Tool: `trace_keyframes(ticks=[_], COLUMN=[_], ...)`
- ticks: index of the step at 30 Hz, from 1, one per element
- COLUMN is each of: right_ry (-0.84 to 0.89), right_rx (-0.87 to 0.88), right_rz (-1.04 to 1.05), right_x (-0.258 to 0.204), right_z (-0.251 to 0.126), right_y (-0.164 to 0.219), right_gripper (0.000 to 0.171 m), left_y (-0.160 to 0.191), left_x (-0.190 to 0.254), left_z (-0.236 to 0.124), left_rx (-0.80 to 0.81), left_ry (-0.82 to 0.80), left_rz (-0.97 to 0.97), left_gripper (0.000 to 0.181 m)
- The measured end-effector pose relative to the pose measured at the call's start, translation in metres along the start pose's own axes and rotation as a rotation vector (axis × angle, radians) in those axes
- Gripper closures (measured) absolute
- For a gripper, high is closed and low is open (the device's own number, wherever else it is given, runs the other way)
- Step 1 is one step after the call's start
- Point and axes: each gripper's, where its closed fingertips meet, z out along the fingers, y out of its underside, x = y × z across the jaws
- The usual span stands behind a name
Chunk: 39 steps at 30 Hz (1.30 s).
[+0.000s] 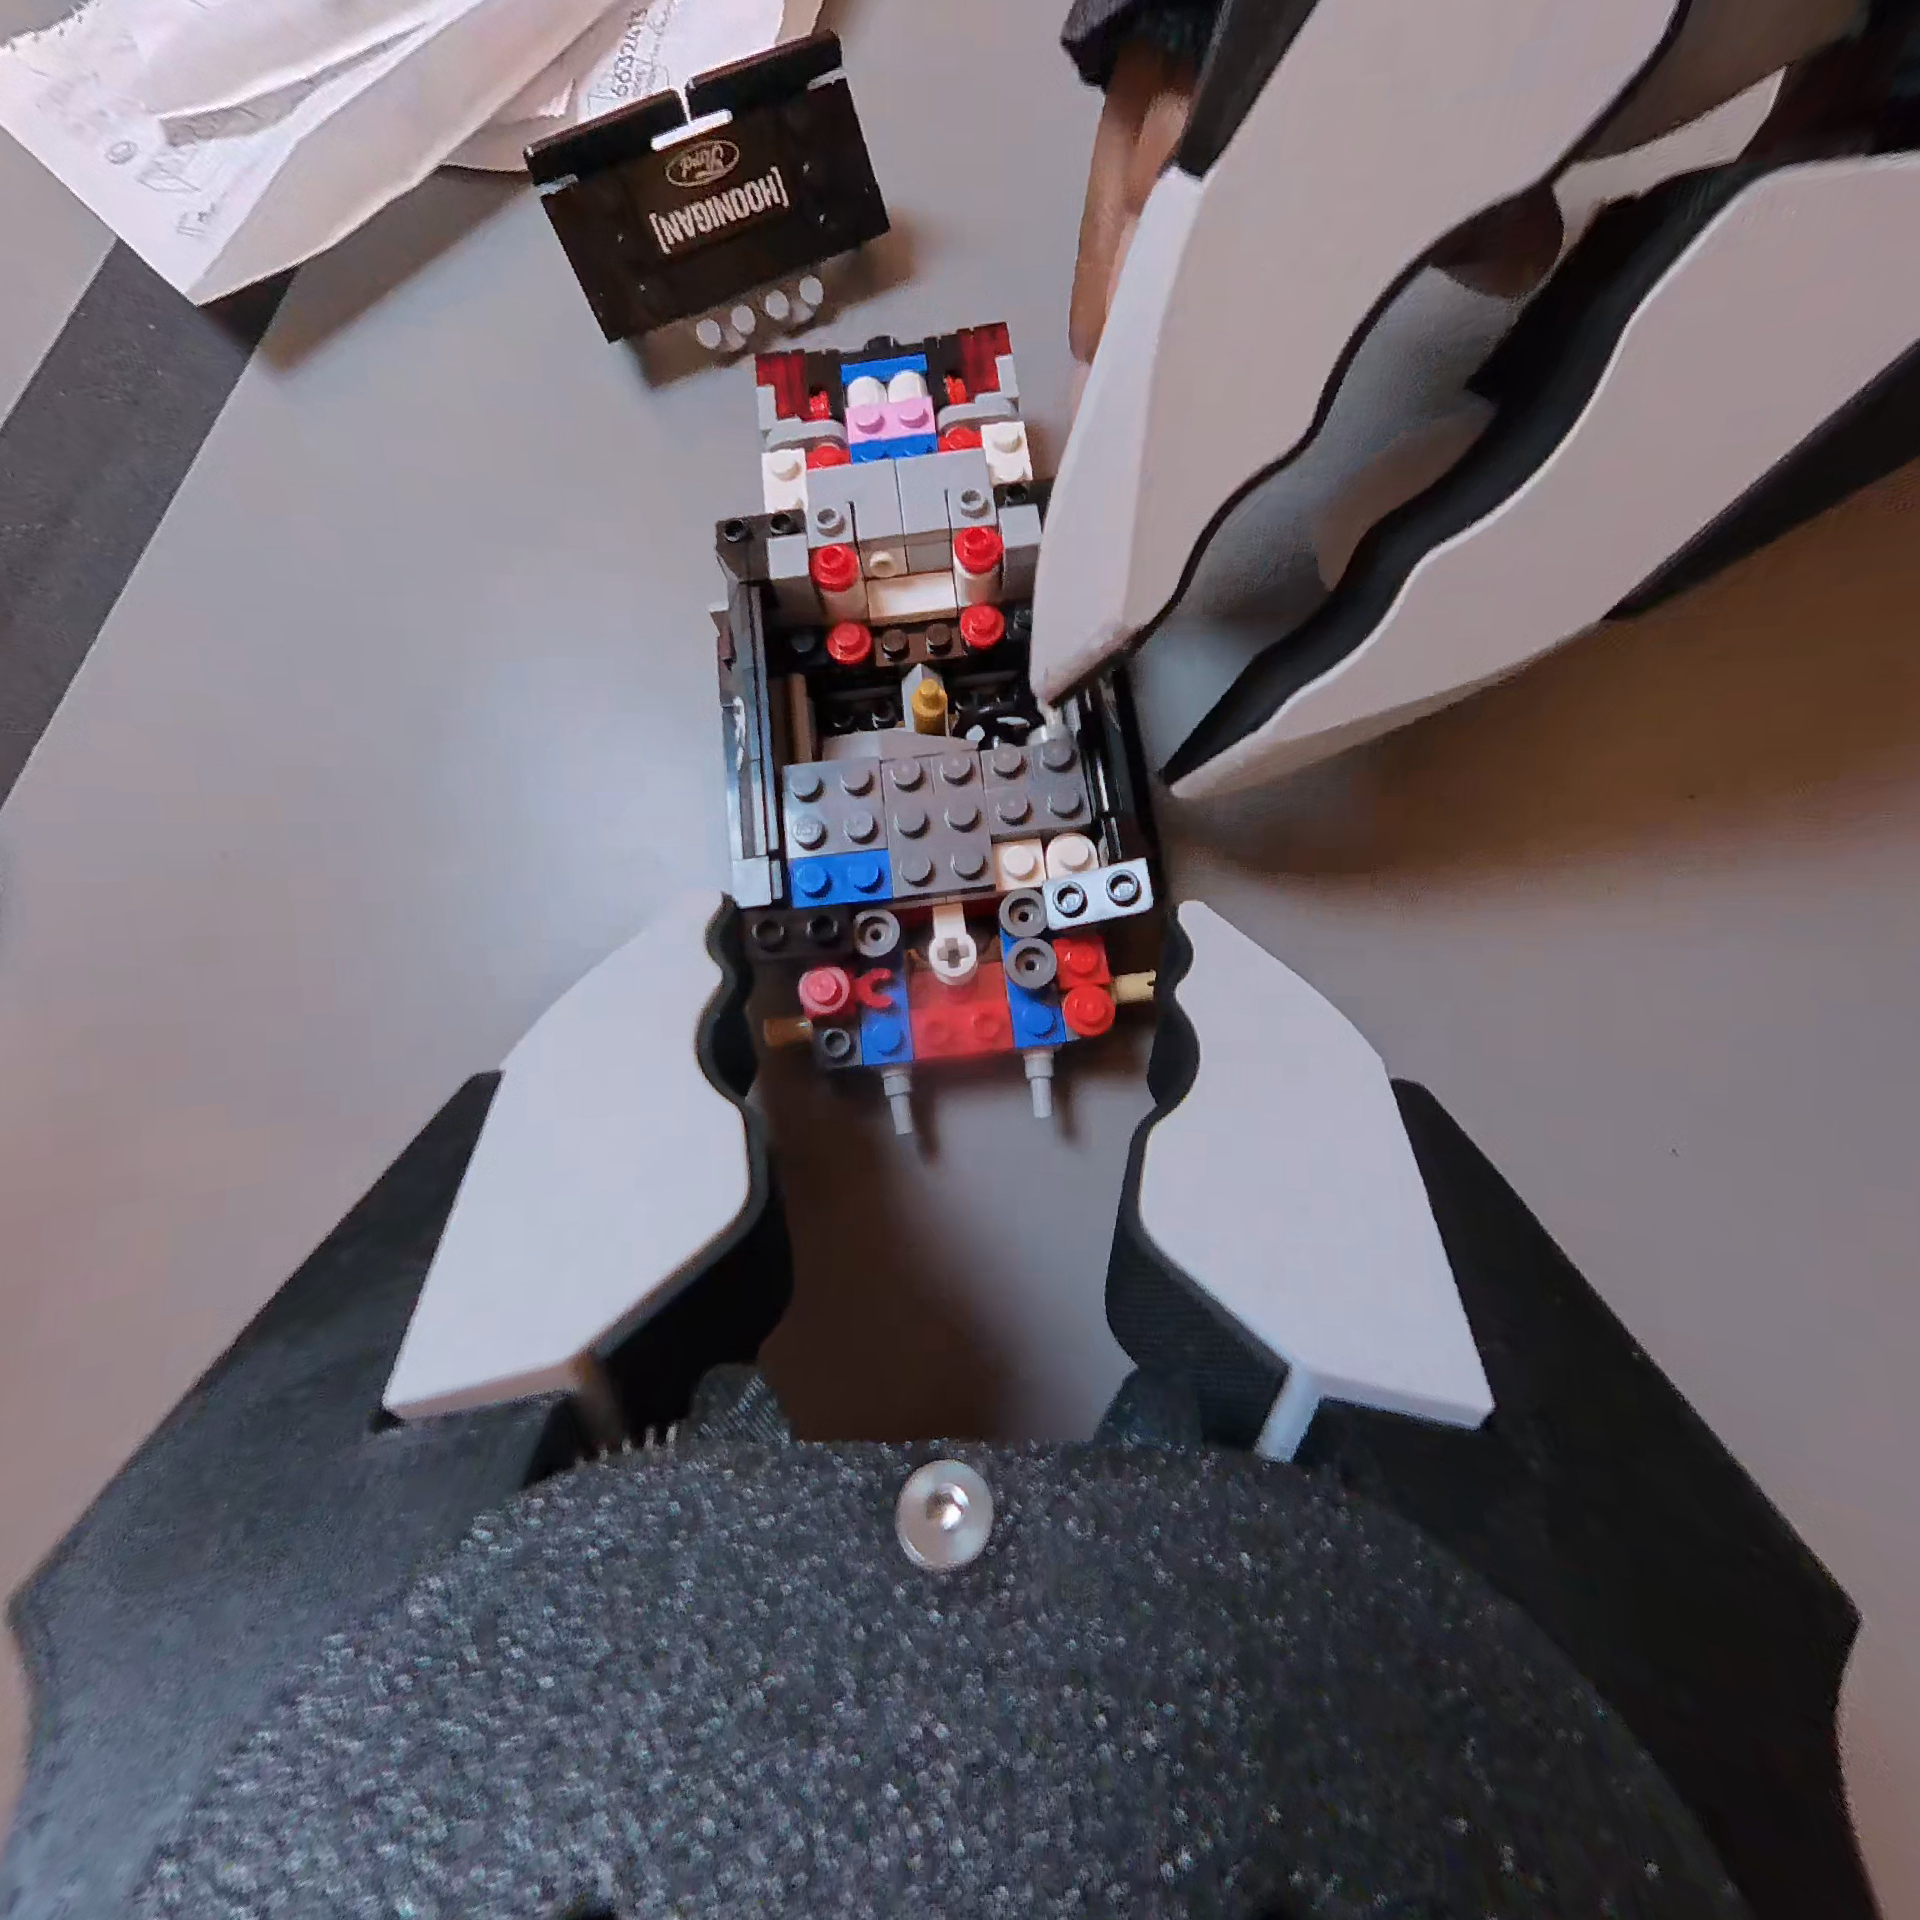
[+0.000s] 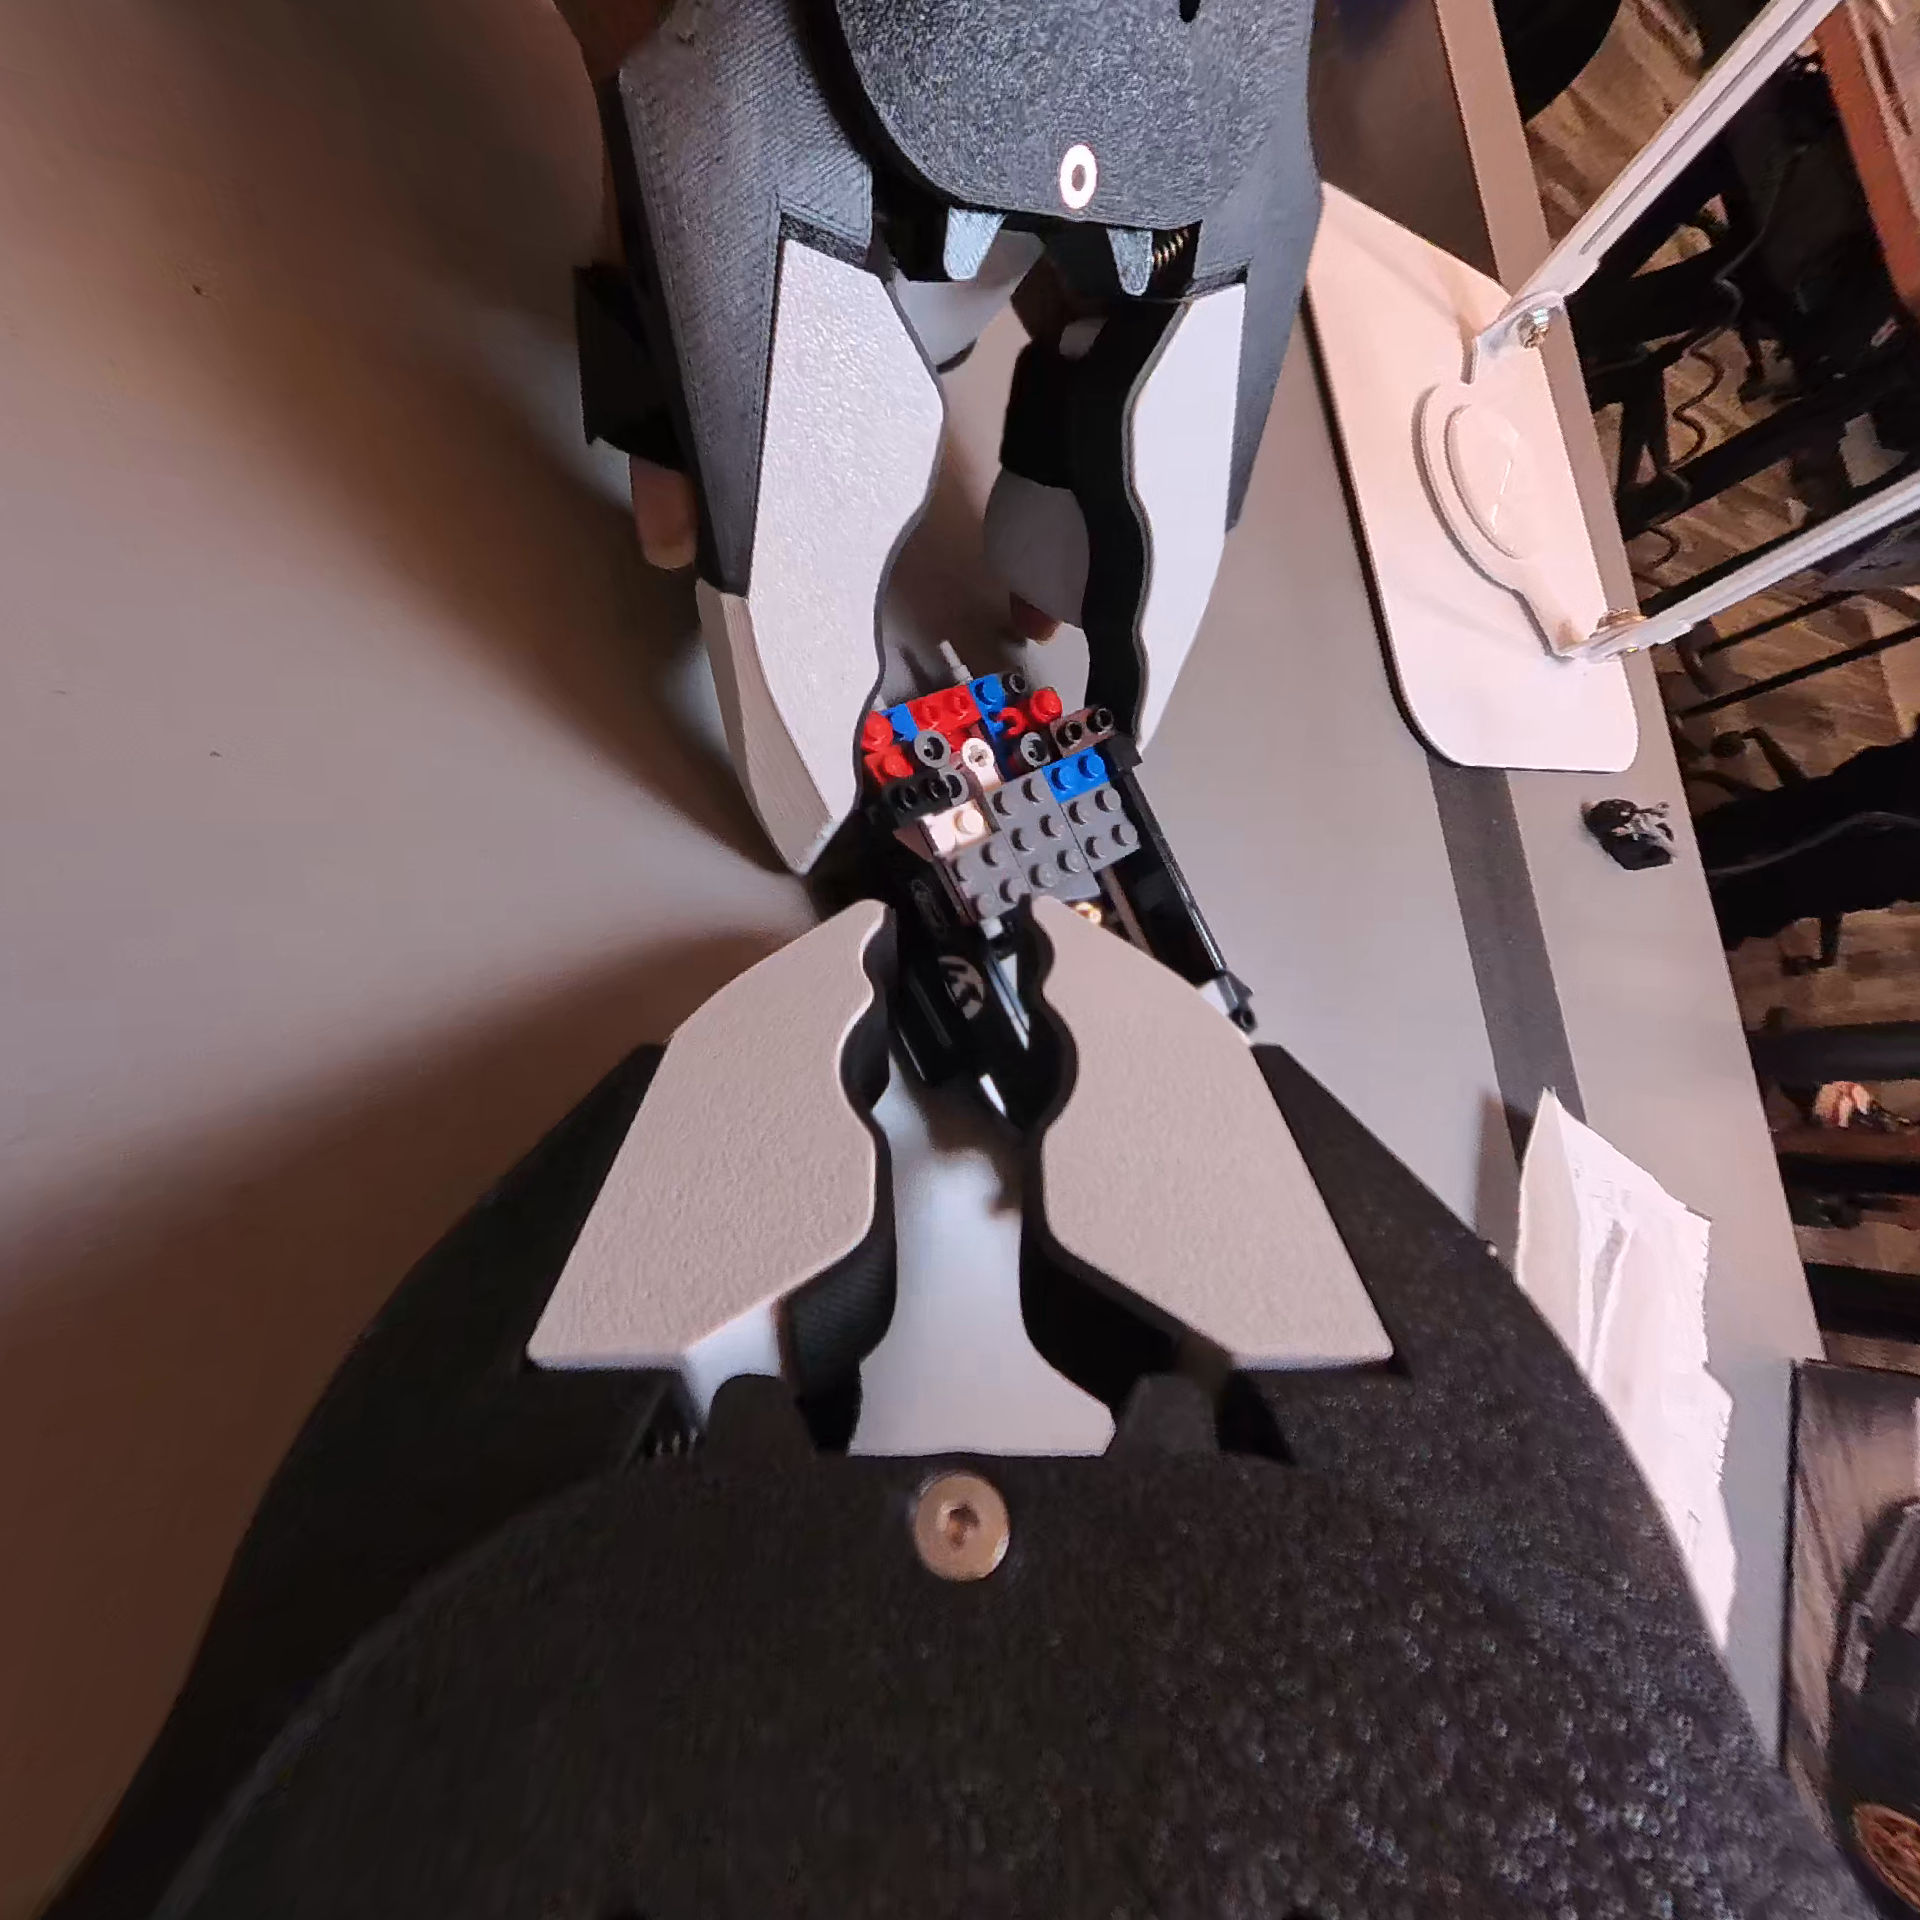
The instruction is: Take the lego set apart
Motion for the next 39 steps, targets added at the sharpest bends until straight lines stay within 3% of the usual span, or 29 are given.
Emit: trace_keyframes(ticks=[9, 19, 31, 39], right_ry=[-0.104, -0.029, 0.072, 0.162], right_rx=[0.062, 0.071, 0.003, 0.034], right_rz=[-0.066, -0.214, -0.31, -0.35], right_x=[-0.046, -0.094, -0.091, -0.088], right_z=[0.001, 0.014, 0.02, 0.019], right_y=[-0.042, -0.079, -0.08, -0.079], right_gripper=[0.151, 0.155, 0.16, 0.159], left_y=[0.028, 0.059, 0.056, 0.053], left_x=[0.029, 0.063, 0.067, 0.062], left_z=[-0.03, -0.064, -0.076, -0.075], left_rx=[-0.051, -0.045, 0.037, 0.068], left_ry=[0.01, -0.06, 0.014, 0.028], left_rz=[0.006, -0.06, -0.092, -0.141], left_gripper=[0.107, 0.107, 0.102, 0.114])
